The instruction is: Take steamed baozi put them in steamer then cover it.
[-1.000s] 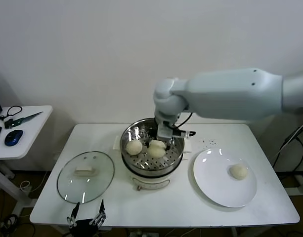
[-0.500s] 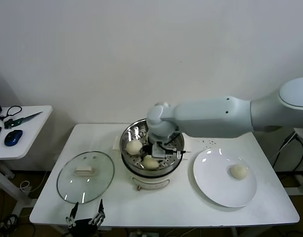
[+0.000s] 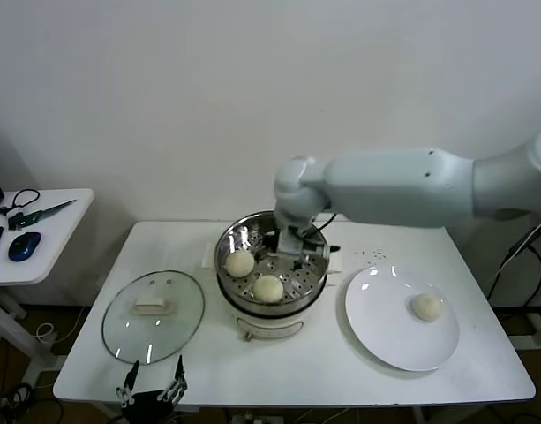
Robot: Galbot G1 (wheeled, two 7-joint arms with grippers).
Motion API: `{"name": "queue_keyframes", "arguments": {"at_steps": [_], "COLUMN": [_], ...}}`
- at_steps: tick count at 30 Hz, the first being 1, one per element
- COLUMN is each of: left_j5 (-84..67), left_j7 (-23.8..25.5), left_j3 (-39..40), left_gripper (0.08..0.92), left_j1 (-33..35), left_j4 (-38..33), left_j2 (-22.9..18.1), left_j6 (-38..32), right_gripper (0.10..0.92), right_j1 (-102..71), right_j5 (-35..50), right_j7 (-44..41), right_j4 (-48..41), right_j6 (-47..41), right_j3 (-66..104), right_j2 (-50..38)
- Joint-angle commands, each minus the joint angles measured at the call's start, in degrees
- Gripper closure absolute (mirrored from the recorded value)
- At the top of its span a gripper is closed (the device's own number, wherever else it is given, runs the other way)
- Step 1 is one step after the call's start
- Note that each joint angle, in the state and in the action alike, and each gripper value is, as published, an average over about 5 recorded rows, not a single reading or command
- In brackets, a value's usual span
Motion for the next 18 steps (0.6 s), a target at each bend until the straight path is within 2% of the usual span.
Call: {"name": "queue_keyframes", "arguments": {"at_steps": [1,5,10,18], "left_j5": [-0.03,-0.13,-0.4,-0.41], "left_j7": [0.04,0.17,0.19,0.37], "left_j3": [0.01,0.1,0.03,0.08], "left_gripper": [0.177,0.177,0.177,0.177], "left_j1": [-0.18,-0.49,-0.42,-0.56], "left_j4": [0.1,0.0,-0.23,-0.14], "left_j2": [0.24,0.63,1.05,0.86], "left_j6": [0.13,0.37,0.44,0.72], "right_gripper": [0.203,0.203,0.203,0.203], "right_j1": [18.57,17.34,3.67,-18.57], "right_j5": [24.01,24.26,17.29,9.11], "right_j7": [-9.37,-8.21,-5.66,-3.12], "right_j4": [-5.0,-2.92,-4.95,-8.39], "right_j6": [-7.63,-20.39,-26.3,-29.84], "right_j3": [-17.39,-22.86,-16.03,2.73], "right_j2": [-16.0,-26.93,-37.52,-40.24]}}
